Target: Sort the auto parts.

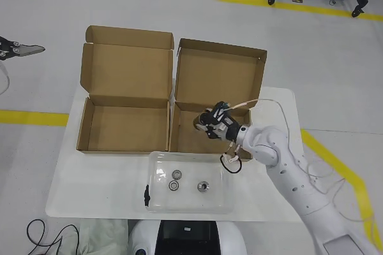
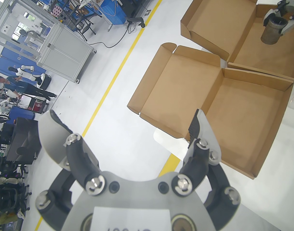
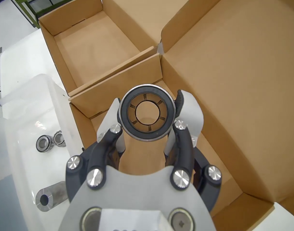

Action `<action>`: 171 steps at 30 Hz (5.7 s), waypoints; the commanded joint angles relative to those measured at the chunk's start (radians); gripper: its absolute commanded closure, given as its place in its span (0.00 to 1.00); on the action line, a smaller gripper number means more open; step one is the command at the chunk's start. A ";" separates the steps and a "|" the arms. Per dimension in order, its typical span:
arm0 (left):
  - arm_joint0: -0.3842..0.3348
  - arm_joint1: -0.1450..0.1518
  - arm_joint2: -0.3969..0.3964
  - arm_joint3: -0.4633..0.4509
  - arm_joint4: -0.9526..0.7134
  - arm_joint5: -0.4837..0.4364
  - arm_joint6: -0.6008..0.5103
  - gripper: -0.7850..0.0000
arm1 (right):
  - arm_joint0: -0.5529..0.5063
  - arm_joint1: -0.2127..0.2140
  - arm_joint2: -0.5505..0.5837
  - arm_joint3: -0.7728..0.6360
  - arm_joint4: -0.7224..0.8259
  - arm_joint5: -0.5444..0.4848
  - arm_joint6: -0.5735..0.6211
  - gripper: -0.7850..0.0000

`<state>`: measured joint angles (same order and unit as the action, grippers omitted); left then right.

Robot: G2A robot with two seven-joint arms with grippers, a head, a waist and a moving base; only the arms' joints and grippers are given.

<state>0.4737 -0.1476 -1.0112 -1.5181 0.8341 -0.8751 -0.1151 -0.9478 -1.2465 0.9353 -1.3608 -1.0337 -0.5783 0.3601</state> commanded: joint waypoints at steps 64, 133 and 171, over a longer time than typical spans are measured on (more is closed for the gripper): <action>0.000 0.000 0.000 0.000 0.000 0.000 0.000 0.00 | 0.071 -0.046 -0.026 0.050 0.027 -0.146 -0.043 0.02; 0.000 0.000 0.000 0.000 0.000 0.000 0.000 0.00 | -0.367 0.087 0.151 -0.532 -0.134 -0.345 0.151 0.00; 0.000 0.000 0.000 0.000 0.000 0.000 0.000 0.00 | -0.361 0.115 0.019 -0.421 -0.119 -0.243 0.437 0.24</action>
<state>0.4737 -0.1476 -1.0112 -1.5181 0.8341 -0.8751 -0.1151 -1.3122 -1.1307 0.9595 -1.7866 -1.1561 -0.8238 0.7915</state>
